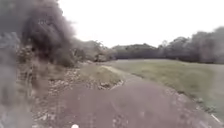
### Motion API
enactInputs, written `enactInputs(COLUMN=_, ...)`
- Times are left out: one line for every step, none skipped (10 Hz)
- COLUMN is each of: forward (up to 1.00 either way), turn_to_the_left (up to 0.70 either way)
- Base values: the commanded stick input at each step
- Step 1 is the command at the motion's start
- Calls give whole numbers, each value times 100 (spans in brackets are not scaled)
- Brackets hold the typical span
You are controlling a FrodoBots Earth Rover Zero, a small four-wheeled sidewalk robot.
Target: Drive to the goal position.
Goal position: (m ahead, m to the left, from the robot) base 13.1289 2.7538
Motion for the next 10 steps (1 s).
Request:
enactInputs(forward=85, turn_to_the_left=-33)
enactInputs(forward=85, turn_to_the_left=-33)
enactInputs(forward=85, turn_to_the_left=-33)
enactInputs(forward=85, turn_to_the_left=-33)
enactInputs(forward=85, turn_to_the_left=-33)
enactInputs(forward=85, turn_to_the_left=-33)
enactInputs(forward=85, turn_to_the_left=-33)
enactInputs(forward=85, turn_to_the_left=-19)
enactInputs(forward=85, turn_to_the_left=-6)
enactInputs(forward=85, turn_to_the_left=1)
